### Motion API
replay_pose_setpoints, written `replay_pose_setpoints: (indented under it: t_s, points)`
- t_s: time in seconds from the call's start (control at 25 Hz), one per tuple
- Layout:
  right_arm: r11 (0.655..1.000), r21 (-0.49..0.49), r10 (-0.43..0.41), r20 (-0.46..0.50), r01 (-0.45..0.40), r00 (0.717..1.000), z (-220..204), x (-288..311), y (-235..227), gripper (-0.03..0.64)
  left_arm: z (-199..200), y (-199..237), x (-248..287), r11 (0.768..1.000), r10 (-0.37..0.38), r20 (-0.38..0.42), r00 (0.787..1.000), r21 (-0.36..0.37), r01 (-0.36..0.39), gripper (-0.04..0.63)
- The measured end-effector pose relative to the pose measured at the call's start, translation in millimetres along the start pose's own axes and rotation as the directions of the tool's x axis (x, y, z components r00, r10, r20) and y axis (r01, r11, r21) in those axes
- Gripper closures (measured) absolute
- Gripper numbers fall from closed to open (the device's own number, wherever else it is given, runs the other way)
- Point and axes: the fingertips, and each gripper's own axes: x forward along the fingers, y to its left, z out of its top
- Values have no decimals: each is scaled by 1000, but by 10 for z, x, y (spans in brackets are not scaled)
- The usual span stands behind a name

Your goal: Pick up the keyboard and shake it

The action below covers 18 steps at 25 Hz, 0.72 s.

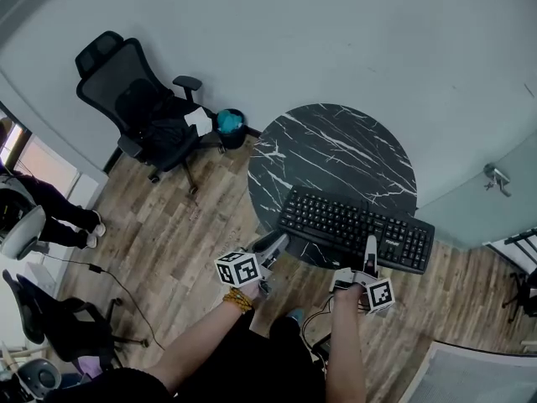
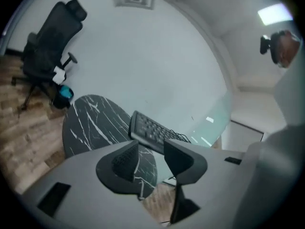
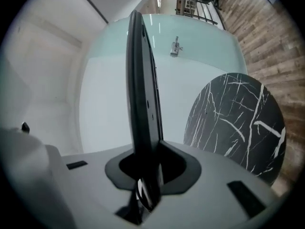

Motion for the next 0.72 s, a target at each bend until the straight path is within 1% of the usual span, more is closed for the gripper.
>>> replay_pose_setpoints:
  t_s: [0.04, 0.08, 0.16, 0.24, 0.28, 0.36, 0.4, 0.44, 0.48, 0.52, 0.56, 0.6, 0.72]
  points:
    - [999, 31, 11, 9, -12, 1000, -20, 3, 9, 541, -45, -21, 14, 997, -32, 6, 999, -75, 32, 423]
    - [998, 54, 21, 15, -22, 1000, -45, 3, 15, 541, -64, -57, 37, 986, -65, 23, 998, -150, 68, 410]
    - [996, 85, 36, 15, -37, 999, -117, -4, 30, 541, -48, -129, 99, 951, -115, 80, 990, -280, 133, 403]
    - [994, 100, 42, 2, -42, 999, -221, -23, 40, 541, -14, -192, 168, 910, -146, 133, 980, -372, 186, 399]
    - [994, 105, 42, -8, -41, 999, -282, -35, 36, 540, 7, -223, 199, 894, -158, 155, 975, -396, 208, 393]
    - [993, 116, 42, -36, -37, 998, -413, -69, 25, 540, 61, -264, 246, 876, -171, 199, 965, -418, 242, 393]
    - [992, 123, 42, -51, -36, 998, -476, -91, 18, 540, 84, -260, 257, 863, -164, 224, 961, -439, 250, 393]
    - [991, 131, 43, -66, -34, 997, -534, -113, 9, 540, 102, -235, 257, 845, -147, 252, 957, -471, 254, 393]
    - [989, 141, 44, -81, -33, 996, -587, -132, -3, 540, 125, -201, 244, 825, -130, 281, 951, -501, 260, 430]
    - [988, 149, 46, -98, -31, 994, -635, -144, -16, 540, 156, -171, 223, 811, -122, 305, 945, -517, 272, 487]
    - [988, 149, 48, -120, -29, 992, -677, -151, -33, 540, 189, -153, 202, 804, -122, 320, 939, -523, 283, 497]
    - [991, 131, 47, -150, -28, 988, -711, -154, -54, 538, 215, -143, 186, 804, -127, 324, 937, -520, 289, 508]
    - [998, 16, 56, -275, -54, 960, -795, -182, -63, 521, 252, -122, 179, 821, -143, 293, 945, -499, 279, 509]
